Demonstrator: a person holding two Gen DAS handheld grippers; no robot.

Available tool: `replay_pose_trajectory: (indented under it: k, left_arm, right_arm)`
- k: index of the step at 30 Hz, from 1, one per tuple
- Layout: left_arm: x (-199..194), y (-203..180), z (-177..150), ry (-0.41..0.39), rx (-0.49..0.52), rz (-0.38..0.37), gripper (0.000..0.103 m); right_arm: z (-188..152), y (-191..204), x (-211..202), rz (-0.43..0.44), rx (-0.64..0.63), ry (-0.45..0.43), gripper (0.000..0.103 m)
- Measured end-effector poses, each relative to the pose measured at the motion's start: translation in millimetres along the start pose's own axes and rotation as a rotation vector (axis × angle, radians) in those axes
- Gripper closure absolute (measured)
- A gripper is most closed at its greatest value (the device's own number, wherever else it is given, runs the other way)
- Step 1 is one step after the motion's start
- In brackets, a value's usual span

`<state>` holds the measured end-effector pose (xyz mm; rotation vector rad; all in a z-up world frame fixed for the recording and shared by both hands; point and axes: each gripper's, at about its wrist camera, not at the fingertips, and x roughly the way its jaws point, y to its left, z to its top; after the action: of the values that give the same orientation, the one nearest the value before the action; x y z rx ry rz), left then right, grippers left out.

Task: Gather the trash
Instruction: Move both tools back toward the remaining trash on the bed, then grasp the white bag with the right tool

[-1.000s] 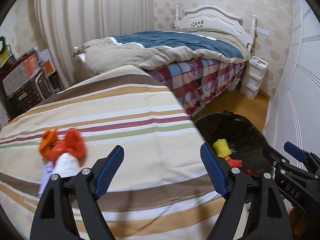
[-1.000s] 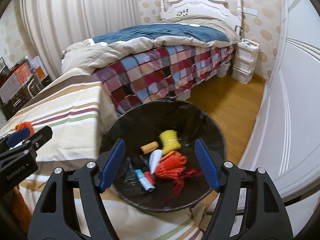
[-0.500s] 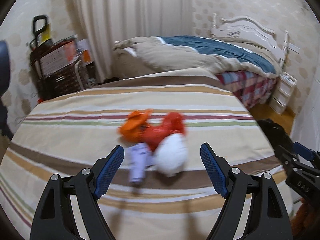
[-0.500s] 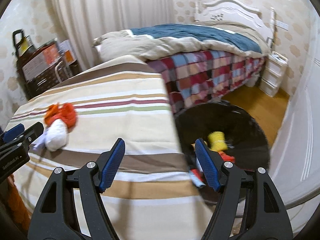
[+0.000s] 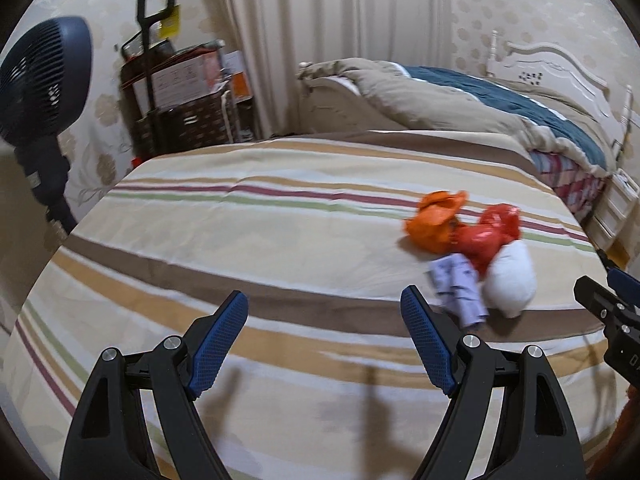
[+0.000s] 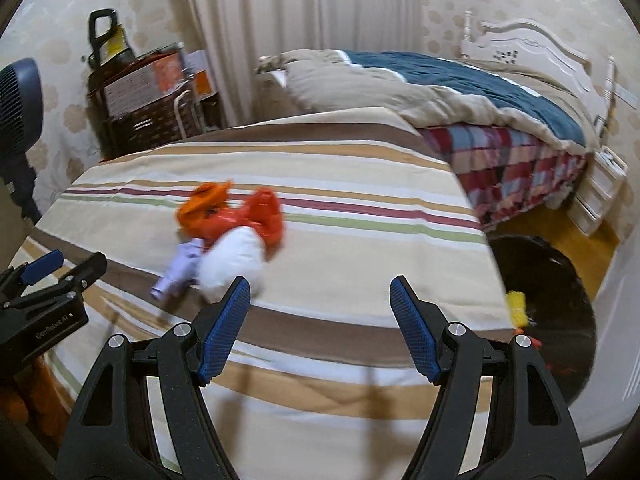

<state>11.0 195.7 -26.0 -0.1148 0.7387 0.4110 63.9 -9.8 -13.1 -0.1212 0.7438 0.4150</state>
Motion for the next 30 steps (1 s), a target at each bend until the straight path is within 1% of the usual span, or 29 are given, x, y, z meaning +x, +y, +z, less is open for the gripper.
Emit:
replay_pose_trajectory:
  k: [6,12,14,16,18,20,26,30]
  left_arm:
    - [4,24,-4,0.008,-0.032,0.033,0.025]
    - [10,37,-6,0.024,-0.055,0.04,0.025]
    - [10,38,-7,0.025,-0.056,0.036,0.025]
    - [10,36,-7,0.026,-0.054,0.03,0.025]
    - [11,33,-8,0.028,-0.049,0.024,0.025]
    - [11,28,-9,0.03,-0.04,0.015,0.025]
    - [8,14,-9,0.03,-0.027,-0.019,0.025]
    - [6,-1,-10,0.03,-0.011,-0.054,0.025]
  right_arm:
    - [10,35,16,0.03,-0.047,0.014,0.032]
    - [14,57,33,0.017,-0.082,0.038,0.033]
    - [13,59,38,0.007,-0.08,0.047,0.037]
    - [12,58,43,0.014,-0.076,0.065,0.049]
    - [10,57,47,0.022,-0.076,0.085,0.052]
    - [7,56,48,0.029,-0.076,0.094,0.062]
    - [2,45,41,0.017,-0.072,0.08,0.065]
    - [-2,27,33,-0.025,-0.058,0.066,0.065]
